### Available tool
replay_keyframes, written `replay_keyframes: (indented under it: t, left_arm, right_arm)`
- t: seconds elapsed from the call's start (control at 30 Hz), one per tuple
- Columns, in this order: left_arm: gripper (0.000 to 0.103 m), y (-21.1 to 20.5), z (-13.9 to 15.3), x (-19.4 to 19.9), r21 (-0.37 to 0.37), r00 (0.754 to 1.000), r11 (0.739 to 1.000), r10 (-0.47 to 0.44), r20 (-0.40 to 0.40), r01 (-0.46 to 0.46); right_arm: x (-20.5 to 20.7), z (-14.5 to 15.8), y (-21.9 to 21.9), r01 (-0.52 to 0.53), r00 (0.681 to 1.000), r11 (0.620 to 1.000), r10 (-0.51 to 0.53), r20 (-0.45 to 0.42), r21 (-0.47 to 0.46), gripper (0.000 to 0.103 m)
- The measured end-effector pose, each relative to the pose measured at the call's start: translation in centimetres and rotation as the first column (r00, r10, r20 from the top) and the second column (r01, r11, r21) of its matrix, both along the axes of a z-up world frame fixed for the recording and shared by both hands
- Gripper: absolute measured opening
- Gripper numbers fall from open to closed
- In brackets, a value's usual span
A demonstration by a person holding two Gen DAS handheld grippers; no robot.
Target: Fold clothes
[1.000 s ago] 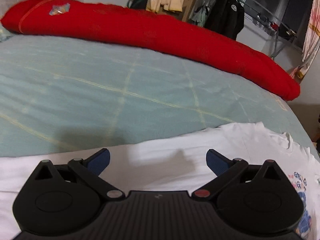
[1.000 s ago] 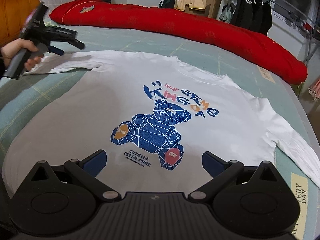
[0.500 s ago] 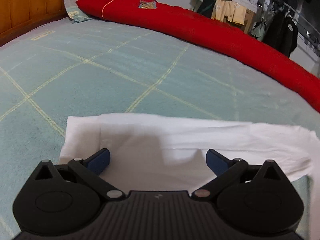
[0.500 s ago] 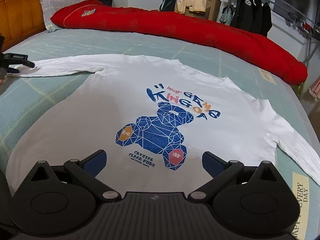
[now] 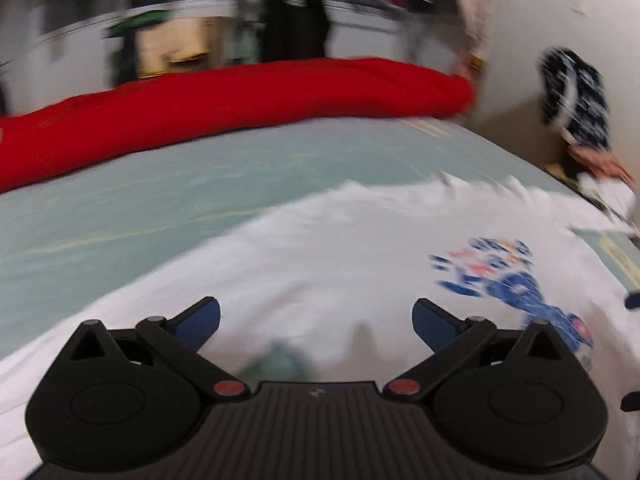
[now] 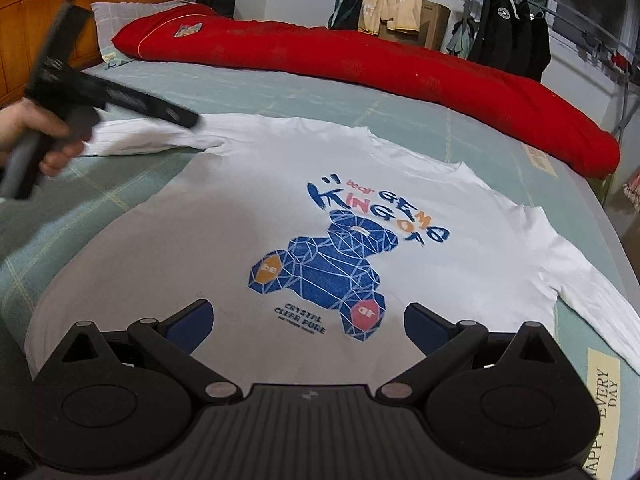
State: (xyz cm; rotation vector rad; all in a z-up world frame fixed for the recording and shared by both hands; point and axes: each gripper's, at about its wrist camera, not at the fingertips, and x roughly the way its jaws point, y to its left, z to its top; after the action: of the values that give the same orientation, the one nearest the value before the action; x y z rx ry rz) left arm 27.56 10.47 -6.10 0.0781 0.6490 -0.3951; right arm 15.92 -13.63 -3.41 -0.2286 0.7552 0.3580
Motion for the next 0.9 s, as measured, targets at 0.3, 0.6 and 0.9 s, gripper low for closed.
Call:
replay_keyframes:
  t: [0.3,0.6,0.9]
  left_arm:
    - [0.102,0.8,-3.3,1.6,-0.121,0.981,0.992,0.002,-0.195,-0.026]
    - [0.102,1.0,-1.1,0.5,-0.209,0.988,0.978,-0.024,-0.151,-0.008]
    - [0.102,-0.3,-3.4,0.2,-0.136,0.974,0.991,-0.051,-0.223,0.021]
  right_arm:
    - [0.4,-0.8,-1.9,0.02,1.0,0.999,-0.019,-0.018,0.039,0.103]
    - [0.9,-1.1,-2.7,0.043,0.999,0.996,-0.042,-0.022,0.073,0.103]
    - [0.1,-1.0,-3.3,0.046,0.999,0.998,-0.046,-0.016,0.052,0.103]
